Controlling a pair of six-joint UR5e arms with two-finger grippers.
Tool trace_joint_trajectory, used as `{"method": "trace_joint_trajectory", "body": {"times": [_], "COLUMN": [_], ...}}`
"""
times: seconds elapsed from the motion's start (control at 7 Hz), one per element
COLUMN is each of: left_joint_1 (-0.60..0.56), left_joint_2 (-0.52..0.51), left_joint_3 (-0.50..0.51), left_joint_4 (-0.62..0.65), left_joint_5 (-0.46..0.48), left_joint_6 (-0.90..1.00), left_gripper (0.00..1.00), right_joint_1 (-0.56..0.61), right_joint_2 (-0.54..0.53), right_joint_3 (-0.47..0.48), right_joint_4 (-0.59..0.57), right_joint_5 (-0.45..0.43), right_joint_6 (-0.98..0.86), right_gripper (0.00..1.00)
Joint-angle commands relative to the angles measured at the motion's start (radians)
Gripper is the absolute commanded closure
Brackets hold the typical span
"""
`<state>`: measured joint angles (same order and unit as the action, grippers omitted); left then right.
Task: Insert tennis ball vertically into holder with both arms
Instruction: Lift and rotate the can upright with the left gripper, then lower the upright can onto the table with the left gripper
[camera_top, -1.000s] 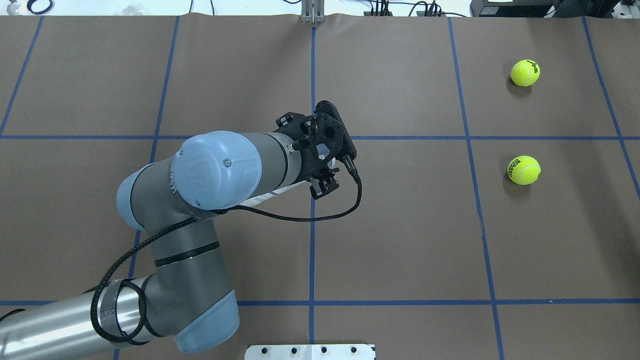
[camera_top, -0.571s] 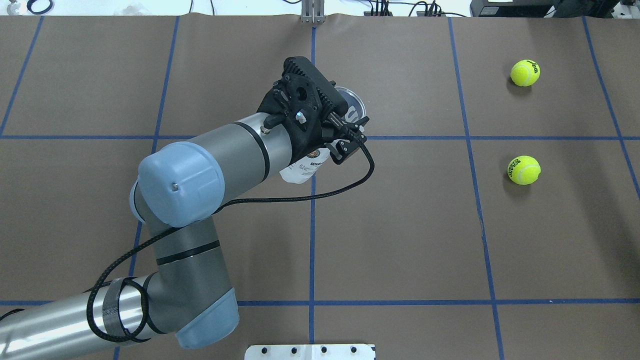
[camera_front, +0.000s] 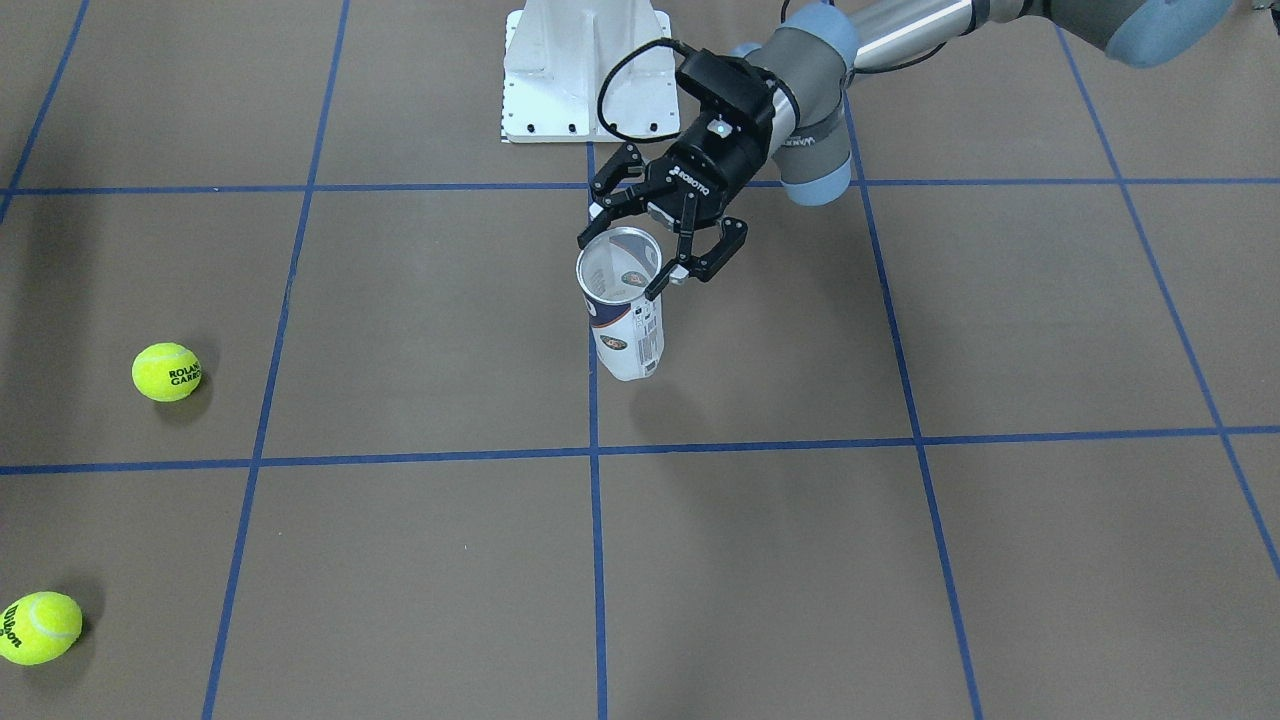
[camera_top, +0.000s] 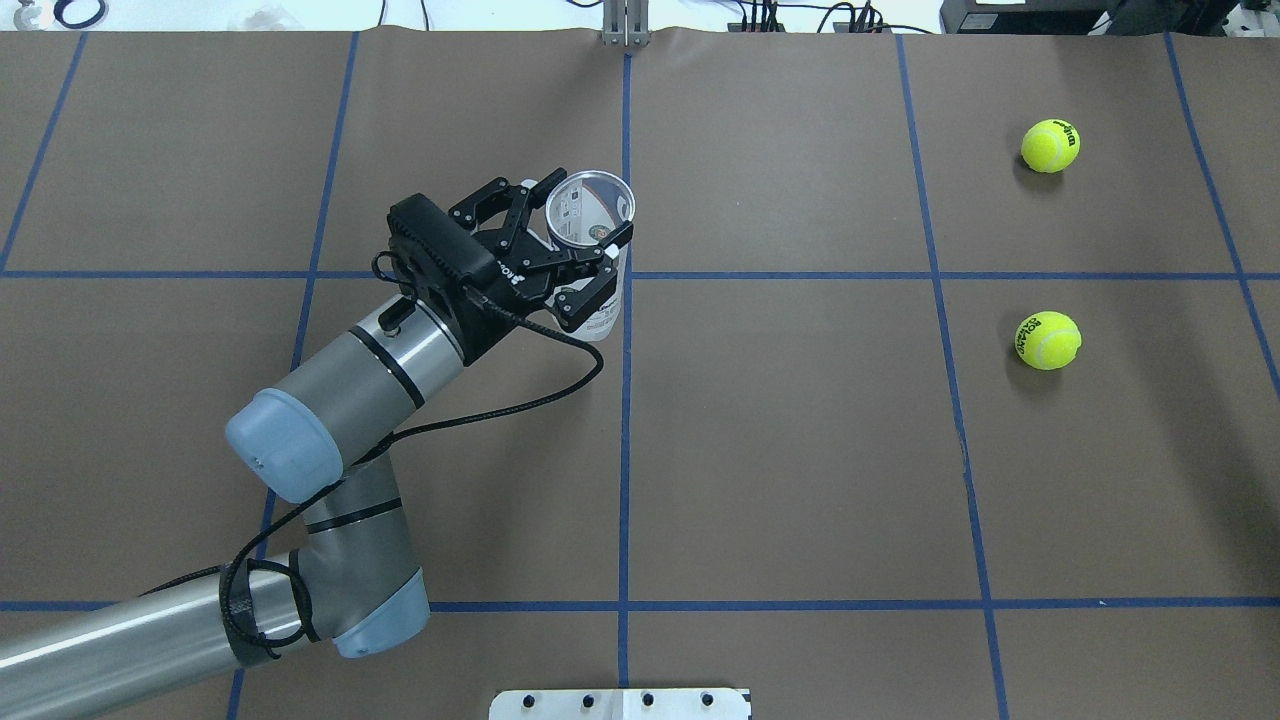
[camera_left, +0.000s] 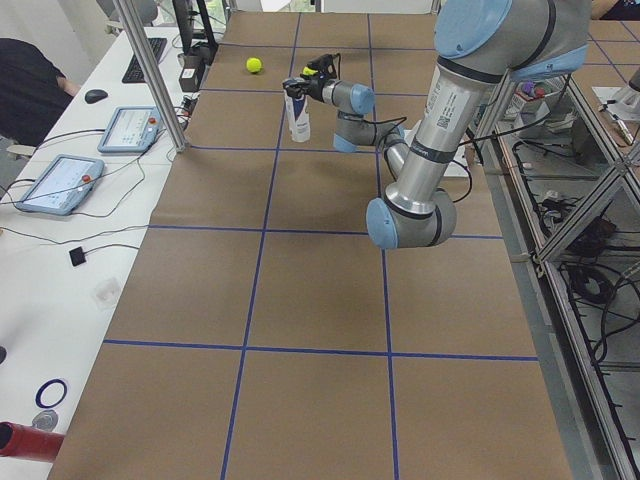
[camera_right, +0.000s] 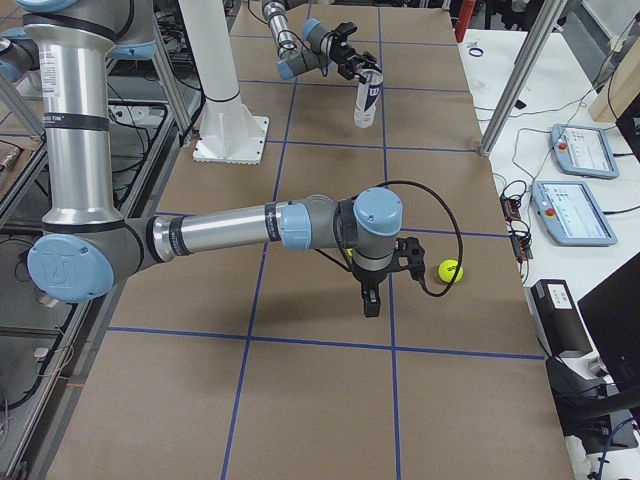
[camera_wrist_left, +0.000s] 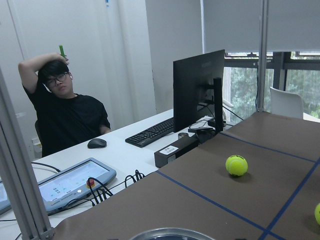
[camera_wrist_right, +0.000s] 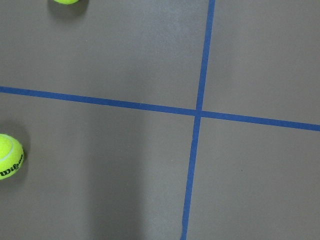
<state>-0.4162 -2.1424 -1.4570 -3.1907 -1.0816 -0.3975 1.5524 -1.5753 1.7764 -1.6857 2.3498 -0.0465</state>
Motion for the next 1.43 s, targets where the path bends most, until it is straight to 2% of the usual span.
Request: {"method": "trace_joint_trajectory", "body": {"times": [0.0, 0.57, 0.86, 1.29], "left_joint_1": [0.034, 0.050, 0.051, 0.051], "left_joint_2": [-0.014, -0.019, -0.016, -0.014], "left_joint_3": [0.139, 0.144, 0.145, 0.161], "left_joint_4": [-0.213, -0.209, -0.202, -0.201], "left_joint_5": [0.081, 0.081, 0.080, 0.077], "left_joint_6": [0.003, 0.012, 0.017, 0.025], "left_gripper": [0.70, 0.69, 0.64, 0.62], "right_joint_1": [0.000, 0.000, 0.000, 0.000], "right_joint_2": [0.000, 0.000, 0.000, -0.002], "right_joint_3": [0.001, 0.001, 0.001, -0.005], "right_joint_4": [0.000, 0.000, 0.000, 0.000], "right_joint_5": [0.000, -0.001, -0.001, -0.001], "right_joint_6": [0.001, 0.001, 0.001, 0.001], "right_gripper": [0.01, 0.01, 0.01, 0.01]}}
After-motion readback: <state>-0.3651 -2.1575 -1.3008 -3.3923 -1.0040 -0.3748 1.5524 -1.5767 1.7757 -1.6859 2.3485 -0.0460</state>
